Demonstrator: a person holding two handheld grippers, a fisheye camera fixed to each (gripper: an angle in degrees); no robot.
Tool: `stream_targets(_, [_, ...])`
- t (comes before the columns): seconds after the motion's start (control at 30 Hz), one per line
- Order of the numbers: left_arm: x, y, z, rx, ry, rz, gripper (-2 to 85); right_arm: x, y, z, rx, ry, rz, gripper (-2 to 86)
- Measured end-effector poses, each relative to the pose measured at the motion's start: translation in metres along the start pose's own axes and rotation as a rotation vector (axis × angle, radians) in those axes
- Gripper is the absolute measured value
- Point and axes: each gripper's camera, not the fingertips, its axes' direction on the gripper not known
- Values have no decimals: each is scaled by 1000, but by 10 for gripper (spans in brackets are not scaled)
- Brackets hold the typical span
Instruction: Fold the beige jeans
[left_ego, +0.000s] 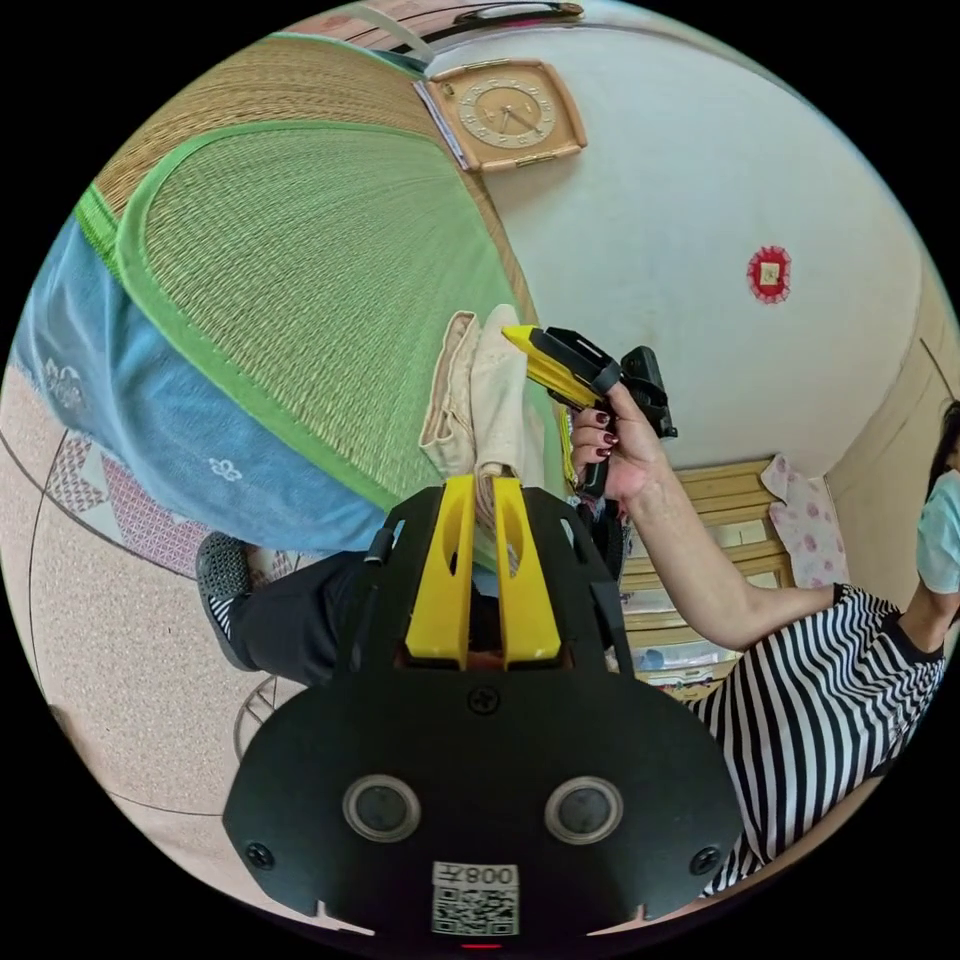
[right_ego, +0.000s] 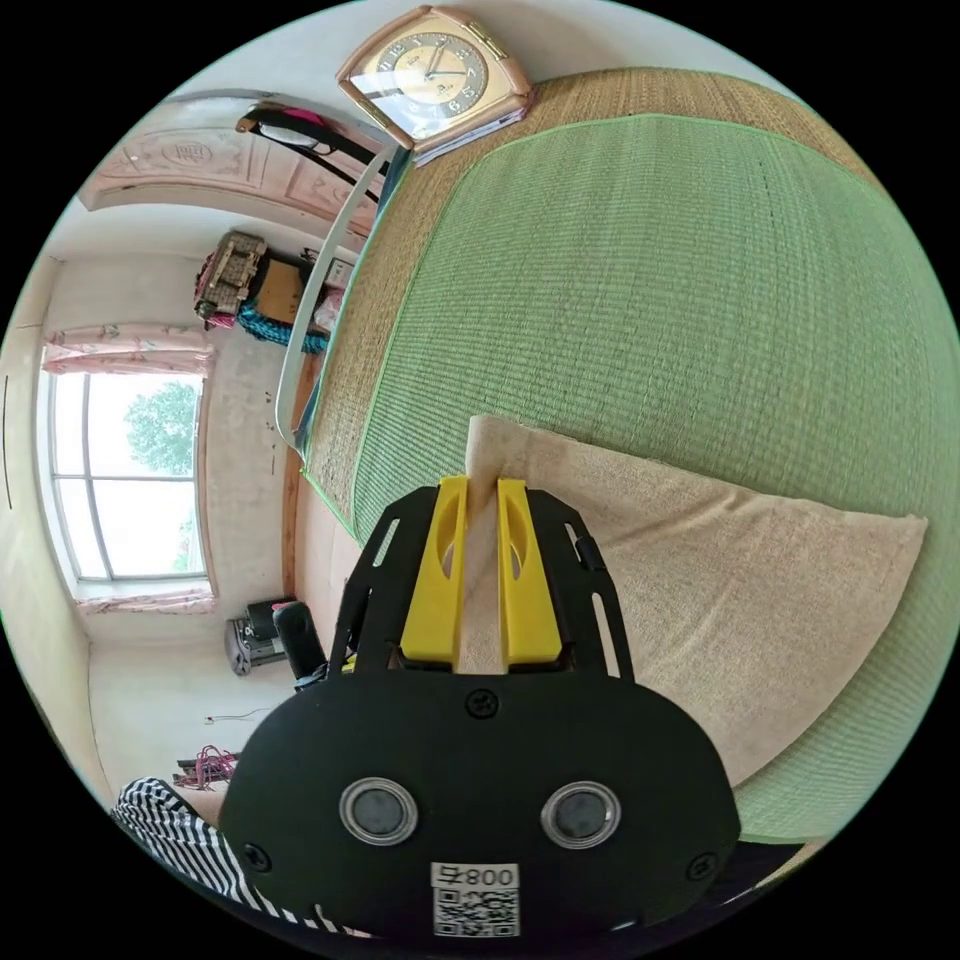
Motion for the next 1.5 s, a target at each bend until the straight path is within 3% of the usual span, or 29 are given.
stream_targets(0.3, [8,11,-43,106,-104,36,4,-44,-2,-9,60,-21,-214,21])
stream_targets(0.43, [36,-1,-35,32,-141,189,1,-61,-17,14,8,84,-280,6])
stream_targets(0.6, [41,-16,-5,-63,-360,203,1,-65,-38,58,-110,200,-307,2])
stream_targets(0.83, [60,-4,0,-64,-350,248,2,-53,-18,4,-20,169,-340,1])
stream_targets(1.07, [72,-4,39,-127,-471,339,1,49,29,-41,19,349,-84,1])
stream_targets(1.23, [79,-3,48,-140,-484,303,1,83,32,-29,-7,255,-13,1])
stream_targets(1.33, [97,3,53,-132,-524,343,1,82,47,-41,16,250,-43,2])
stream_targets(1.5, [98,10,74,-156,-573,321,2,74,115,-52,17,79,-149,1])
